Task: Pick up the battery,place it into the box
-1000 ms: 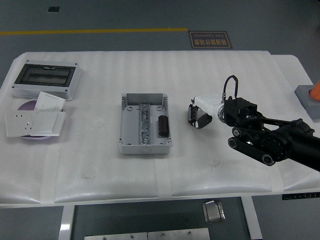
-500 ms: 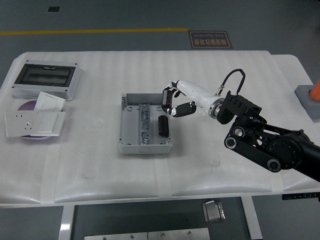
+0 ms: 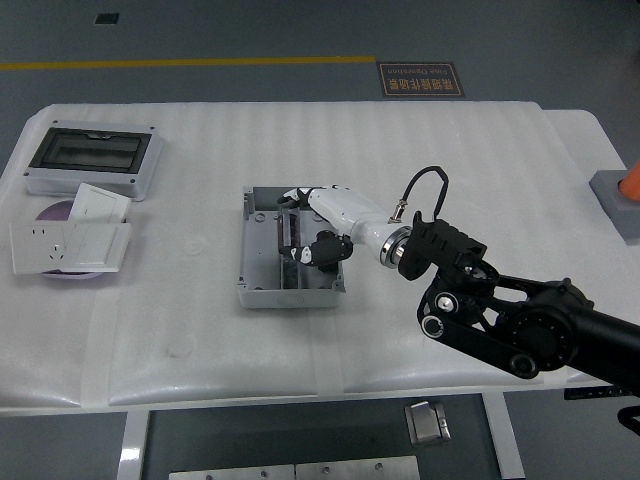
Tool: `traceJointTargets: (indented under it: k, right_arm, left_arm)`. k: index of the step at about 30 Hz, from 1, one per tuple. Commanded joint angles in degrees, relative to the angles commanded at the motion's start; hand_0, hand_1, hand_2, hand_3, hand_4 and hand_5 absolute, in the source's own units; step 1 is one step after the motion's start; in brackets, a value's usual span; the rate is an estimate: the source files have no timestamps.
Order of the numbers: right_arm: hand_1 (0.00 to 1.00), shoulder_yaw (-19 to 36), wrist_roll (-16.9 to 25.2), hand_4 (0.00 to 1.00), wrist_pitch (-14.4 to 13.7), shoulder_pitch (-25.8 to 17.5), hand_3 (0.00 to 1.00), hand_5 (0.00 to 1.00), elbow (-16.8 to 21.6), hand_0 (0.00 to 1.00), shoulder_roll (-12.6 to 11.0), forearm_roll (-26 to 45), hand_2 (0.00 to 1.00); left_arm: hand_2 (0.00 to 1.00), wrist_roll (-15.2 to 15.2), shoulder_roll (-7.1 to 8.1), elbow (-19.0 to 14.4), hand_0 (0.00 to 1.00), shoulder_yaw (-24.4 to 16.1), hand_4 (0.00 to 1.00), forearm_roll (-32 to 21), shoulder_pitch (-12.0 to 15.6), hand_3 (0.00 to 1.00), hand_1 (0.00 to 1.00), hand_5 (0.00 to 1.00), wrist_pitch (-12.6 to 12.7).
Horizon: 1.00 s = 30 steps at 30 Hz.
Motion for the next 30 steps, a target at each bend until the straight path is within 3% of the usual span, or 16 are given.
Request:
traceJointTargets:
  k: [7, 11, 24, 30]
  right_arm:
    - [0.998, 0.51, -0.05, 0.851, 0.17, -0.45, 0.998, 0.380, -0.82, 0.998, -0.06, -0.48, 0.998]
    - [0.998, 4.29, 0.31, 0.855, -0.25, -2.18, 0.998, 0.383, 0.72, 0.998, -1.62, -0.37, 0.998]
    - [0.998, 24.42, 1.07, 0.860, -1.67, -15.89, 0.998, 0.394, 9.05, 0.998, -13.09, -3.29, 0.998]
    - [0.998, 34.20, 2.99, 0.860, -2.69, -23.59, 0.998, 0.398, 9.52, 0.998, -15.48, -2.42, 0.998]
  left_arm:
    - [0.531, 0.35, -0.12, 0.00, 0.639, 0.17, 0.557, -0.21, 0.16, 0.585, 0.633, 0.140, -0.32]
    - [0.530, 0.41, -0.09, -0.03, 0.639, -0.02, 0.558, -0.01, 0.26, 0.580, 0.634, 0.141, -0.37]
    - [0.531, 0.19, 0.35, -0.13, 0.639, 0.11, 0.560, 0.16, -0.43, 0.581, 0.635, 0.141, -0.42]
    - [0.529, 0.41, 0.86, -0.25, 0.639, -0.88, 0.561, 1.32, -0.99, 0.582, 0.637, 0.138, -0.66]
